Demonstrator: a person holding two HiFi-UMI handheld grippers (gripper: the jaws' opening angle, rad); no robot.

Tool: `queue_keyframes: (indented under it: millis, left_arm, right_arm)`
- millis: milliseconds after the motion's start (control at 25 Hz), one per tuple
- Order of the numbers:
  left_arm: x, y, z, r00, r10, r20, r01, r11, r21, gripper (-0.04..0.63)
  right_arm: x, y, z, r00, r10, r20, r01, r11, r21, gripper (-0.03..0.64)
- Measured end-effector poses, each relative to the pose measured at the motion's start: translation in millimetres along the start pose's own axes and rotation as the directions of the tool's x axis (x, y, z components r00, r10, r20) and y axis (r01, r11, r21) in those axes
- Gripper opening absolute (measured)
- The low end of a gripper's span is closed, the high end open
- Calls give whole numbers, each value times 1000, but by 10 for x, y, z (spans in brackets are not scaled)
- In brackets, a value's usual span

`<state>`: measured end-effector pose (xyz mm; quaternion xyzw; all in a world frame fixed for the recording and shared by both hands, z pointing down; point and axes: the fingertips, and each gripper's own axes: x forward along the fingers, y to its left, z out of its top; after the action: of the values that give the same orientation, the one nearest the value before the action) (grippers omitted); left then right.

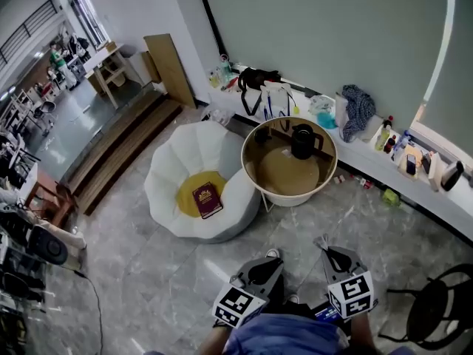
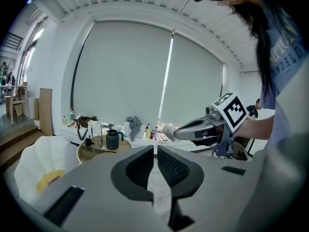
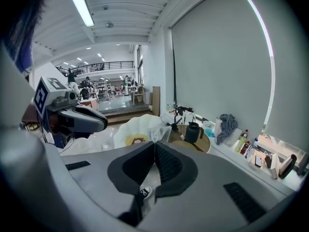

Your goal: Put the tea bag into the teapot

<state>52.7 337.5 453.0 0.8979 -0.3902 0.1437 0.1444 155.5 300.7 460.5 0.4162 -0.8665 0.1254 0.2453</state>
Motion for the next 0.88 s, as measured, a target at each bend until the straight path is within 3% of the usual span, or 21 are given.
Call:
queue_keyframes:
  millis: [360,880]
  left_arm:
    - [575,970,242,998,-36,-42,36,999,19,20]
    - [1049,2233,692,997,-65,-42,66,997,34,20]
  right_arm:
    - [742,-440,350,999,-29,-42,32,997,65,18]
    - [1636,-822,983,993,-101,-64,108,989,103,18]
